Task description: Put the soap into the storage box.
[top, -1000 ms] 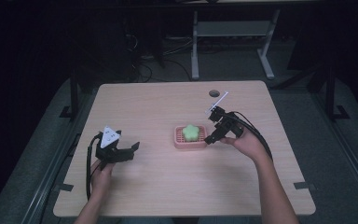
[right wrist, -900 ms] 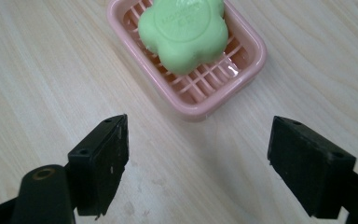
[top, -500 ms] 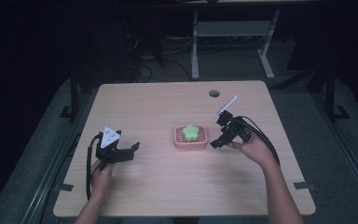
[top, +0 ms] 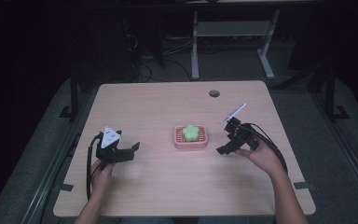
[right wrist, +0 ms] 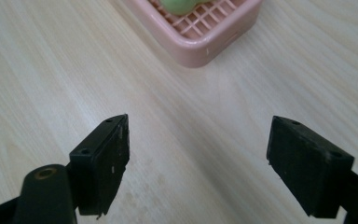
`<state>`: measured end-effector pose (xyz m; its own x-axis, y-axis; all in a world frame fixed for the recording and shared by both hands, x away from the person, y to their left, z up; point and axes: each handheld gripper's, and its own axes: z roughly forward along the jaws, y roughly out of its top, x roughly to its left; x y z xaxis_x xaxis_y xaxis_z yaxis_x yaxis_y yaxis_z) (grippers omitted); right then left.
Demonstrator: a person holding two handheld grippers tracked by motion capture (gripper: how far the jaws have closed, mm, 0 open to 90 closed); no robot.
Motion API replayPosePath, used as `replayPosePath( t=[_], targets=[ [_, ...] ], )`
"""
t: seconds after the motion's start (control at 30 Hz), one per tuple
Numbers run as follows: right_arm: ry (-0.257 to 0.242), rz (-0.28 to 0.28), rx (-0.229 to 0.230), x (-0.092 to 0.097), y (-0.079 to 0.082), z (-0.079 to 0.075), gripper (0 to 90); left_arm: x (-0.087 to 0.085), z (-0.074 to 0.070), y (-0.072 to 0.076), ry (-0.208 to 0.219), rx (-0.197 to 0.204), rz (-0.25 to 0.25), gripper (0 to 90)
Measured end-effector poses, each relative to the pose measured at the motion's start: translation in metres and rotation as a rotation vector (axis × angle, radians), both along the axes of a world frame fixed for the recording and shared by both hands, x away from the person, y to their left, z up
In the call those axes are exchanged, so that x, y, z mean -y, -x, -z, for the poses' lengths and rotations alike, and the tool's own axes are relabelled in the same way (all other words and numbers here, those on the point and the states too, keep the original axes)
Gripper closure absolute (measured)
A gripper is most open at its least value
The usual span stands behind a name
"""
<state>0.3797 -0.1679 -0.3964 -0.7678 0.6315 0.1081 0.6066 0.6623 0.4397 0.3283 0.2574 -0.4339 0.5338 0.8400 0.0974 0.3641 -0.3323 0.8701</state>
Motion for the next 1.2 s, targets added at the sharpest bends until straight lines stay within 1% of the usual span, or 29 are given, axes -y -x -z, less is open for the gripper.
replayPosePath(
  t=[0.1,0.23,0.33,0.57,0.63,0.7,0.73,0.93,1.2],
  targets=[
    [-0.007,0.014,-0.002,0.006,0.005,0.002,21.0,0.000,0.000,0.000,-0.008,0.001,0.003,14.3],
    [-0.011,0.020,0.006,0.014,0.012,0.005,21.1,0.001,0.000,0.000,-0.004,-0.001,0.002,14.3],
    [-0.024,0.033,0.004,0.022,0.017,0.007,21.1,0.002,0.001,0.000,-0.002,0.002,0.002,14.3],
    [-0.037,0.062,0.003,0.037,0.029,0.015,21.2,0.002,0.001,0.000,-0.005,0.004,0.003,14.3],
    [-0.038,0.070,0.005,0.041,0.032,0.016,21.3,0.002,0.001,0.000,-0.013,0.007,0.005,14.3],
    [-0.043,0.077,0.005,0.045,0.036,0.018,21.3,0.003,0.001,0.000,-0.005,0.006,0.003,14.3],
    [-0.045,0.080,0.005,0.047,0.038,0.019,21.3,0.002,0.001,0.000,-0.015,0.004,0.007,14.3],
    [-0.055,0.102,0.011,0.058,0.052,0.024,21.8,0.002,0.001,0.000,-0.022,0.005,0.009,14.3],
    [-0.073,0.130,0.021,0.072,0.074,0.030,21.9,0.003,0.001,0.000,-0.019,0.007,0.009,14.3]
  ],
)
